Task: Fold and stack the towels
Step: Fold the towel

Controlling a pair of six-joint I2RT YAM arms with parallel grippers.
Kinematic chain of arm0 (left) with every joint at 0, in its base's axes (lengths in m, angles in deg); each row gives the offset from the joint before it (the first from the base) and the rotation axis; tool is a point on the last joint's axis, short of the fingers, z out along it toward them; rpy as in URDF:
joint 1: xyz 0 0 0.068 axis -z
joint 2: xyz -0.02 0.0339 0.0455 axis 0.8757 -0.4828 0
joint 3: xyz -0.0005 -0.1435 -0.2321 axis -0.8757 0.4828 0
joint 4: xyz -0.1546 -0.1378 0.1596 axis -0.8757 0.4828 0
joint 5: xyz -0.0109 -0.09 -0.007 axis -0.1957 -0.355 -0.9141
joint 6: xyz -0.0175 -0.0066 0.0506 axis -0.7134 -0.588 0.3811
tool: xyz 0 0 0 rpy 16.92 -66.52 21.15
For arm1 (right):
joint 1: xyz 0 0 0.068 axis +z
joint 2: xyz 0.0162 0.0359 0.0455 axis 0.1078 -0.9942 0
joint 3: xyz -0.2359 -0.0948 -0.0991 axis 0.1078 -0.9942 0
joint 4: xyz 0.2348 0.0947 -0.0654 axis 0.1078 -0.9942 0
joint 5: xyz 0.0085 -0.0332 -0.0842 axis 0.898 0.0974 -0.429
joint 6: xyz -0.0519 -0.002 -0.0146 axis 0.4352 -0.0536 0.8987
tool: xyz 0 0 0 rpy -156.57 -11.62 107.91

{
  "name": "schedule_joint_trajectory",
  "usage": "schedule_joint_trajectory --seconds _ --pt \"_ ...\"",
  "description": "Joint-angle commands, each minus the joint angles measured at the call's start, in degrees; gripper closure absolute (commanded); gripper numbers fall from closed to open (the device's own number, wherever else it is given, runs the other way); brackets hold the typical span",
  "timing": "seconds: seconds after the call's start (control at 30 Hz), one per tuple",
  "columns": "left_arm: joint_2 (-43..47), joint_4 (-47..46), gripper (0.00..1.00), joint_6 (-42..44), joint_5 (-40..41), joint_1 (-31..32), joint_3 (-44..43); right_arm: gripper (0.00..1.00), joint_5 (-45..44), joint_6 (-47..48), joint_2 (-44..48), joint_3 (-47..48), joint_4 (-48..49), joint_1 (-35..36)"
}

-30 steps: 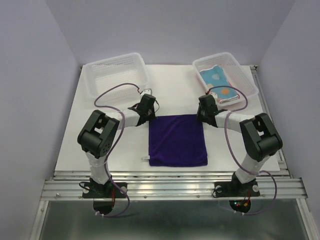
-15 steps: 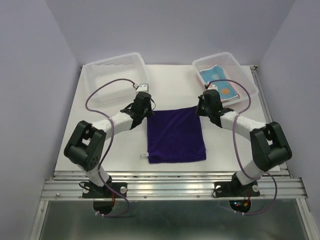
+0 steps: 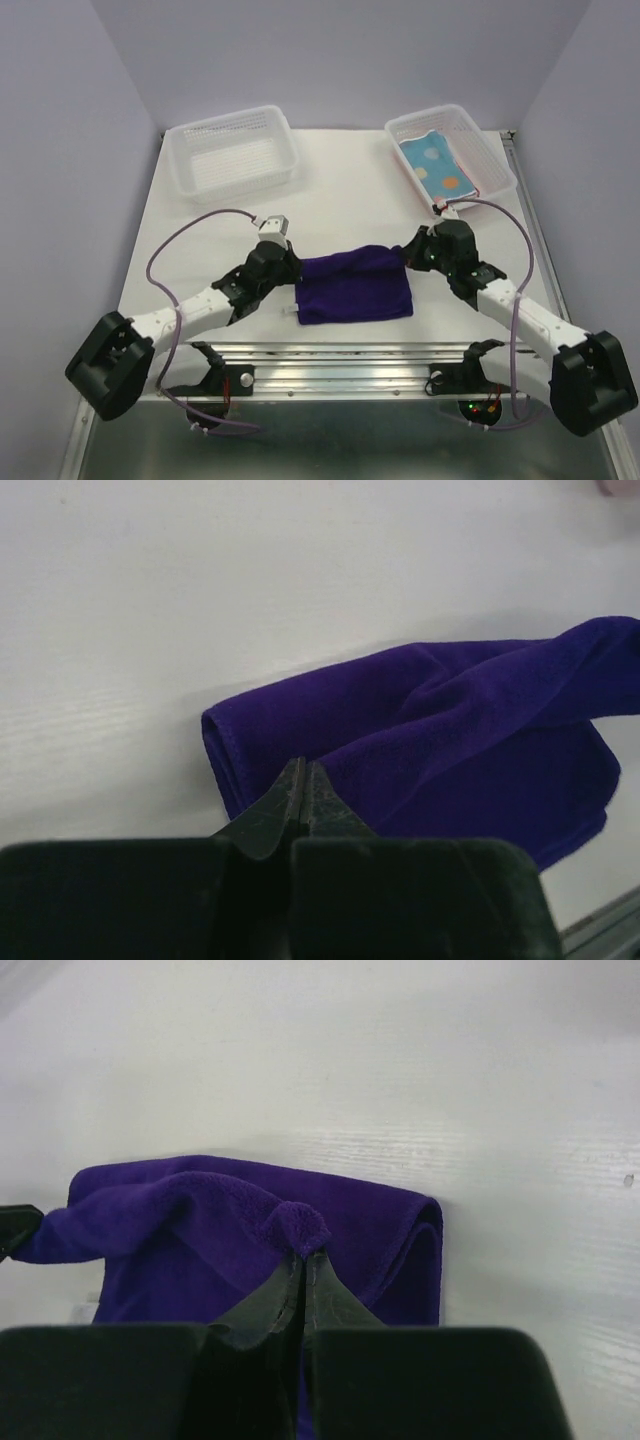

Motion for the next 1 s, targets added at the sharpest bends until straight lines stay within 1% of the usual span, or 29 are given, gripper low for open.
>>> schedule_joint_trajectory --seconds 0.0,0.1,0.23,0.43,0.5,0.7,0.83,0.97 --pt "9.62 -3.35 1.0 -6.77 0.78 4.53 5.92 0.99 3.91 -3.48 8.54 -4.3 -2.92 -0.03" --pt "13.41 -3.35 1.0 -10.99 0.7 7.61 10.31 0.99 5.41 -3.75 11.64 -7.28 -5.03 -0.03" --pt "19.65 -2.82 1.0 -14.34 -0.09 9.2 14.71 0.99 4.71 -4.45 15.85 -9.92 -8.28 -0.03" --pt "23.44 -0.62 1.0 -16.36 -1.94 10.08 15.77 0.99 3.66 -5.86 21.39 -12.91 -10.93 -0.03" --pt "23.88 -0.1 1.0 -16.89 -2.2 10.09 16.04 0.99 3.92 -5.86 22.72 -13.09 -10.76 -0.03" --pt "23.88 2.45 1.0 -18.03 -4.05 10.79 15.6 0.99 3.74 -4.8 22.19 -13.7 -12.51 0.06" --pt "24.06 6.32 1.0 -20.84 -4.93 10.96 15.77 0.98 4.1 -7.78 22.72 -14.5 -13.12 -0.03" --pt "23.62 7.63 1.0 -22.34 -7.74 11.23 16.91 0.93 4.18 -11.65 25.09 -15.73 -16.81 -0.03"
